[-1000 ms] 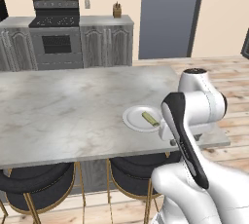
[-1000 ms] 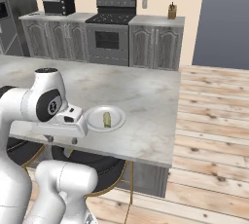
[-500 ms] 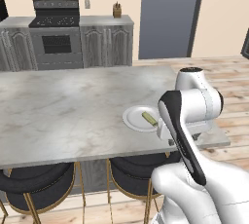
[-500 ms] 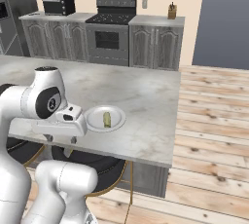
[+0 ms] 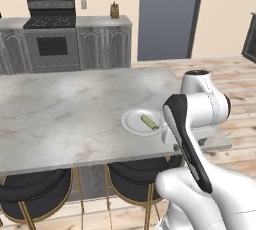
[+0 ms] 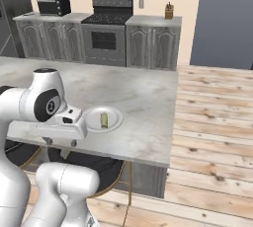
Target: Retrieve the butter from the fridge and place it on a plate on the dining table. Then retrieve the butter knife by the fridge and place it near the plate.
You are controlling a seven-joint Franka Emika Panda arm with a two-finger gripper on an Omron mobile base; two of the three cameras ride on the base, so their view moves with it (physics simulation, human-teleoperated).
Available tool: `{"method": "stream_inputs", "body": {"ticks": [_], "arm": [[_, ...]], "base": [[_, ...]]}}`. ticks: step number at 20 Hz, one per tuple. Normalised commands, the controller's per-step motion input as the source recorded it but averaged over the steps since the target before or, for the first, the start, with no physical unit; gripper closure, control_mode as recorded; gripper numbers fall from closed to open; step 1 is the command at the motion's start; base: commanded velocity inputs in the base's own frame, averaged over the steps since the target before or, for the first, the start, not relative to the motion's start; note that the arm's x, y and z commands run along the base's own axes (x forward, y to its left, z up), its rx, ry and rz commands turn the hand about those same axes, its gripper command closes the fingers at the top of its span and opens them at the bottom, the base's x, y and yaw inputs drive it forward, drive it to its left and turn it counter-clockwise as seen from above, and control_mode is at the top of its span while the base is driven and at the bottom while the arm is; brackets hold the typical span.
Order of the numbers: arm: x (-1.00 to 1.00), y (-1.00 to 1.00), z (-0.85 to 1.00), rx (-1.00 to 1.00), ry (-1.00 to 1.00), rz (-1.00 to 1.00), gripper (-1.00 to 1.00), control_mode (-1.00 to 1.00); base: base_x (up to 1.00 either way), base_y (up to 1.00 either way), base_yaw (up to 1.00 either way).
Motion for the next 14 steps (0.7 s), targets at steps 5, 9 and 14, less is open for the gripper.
{"method": "stream_inputs", "body": {"ticks": [5, 9, 14], "arm": [[0.0, 0.0, 0.0, 0.0, 0.0, 0.0, -1.0, 1.0], [0.0, 0.0, 0.0, 0.0, 0.0, 0.0, -1.0, 1.0], [0.0, 0.0, 0.0, 0.0, 0.0, 0.0, -1.0, 1.0]], "base": [[-0.25, -1.0, -0.11], [-0.24, -1.0, -0.03], [-0.06, -1.0, -0.03]]}}
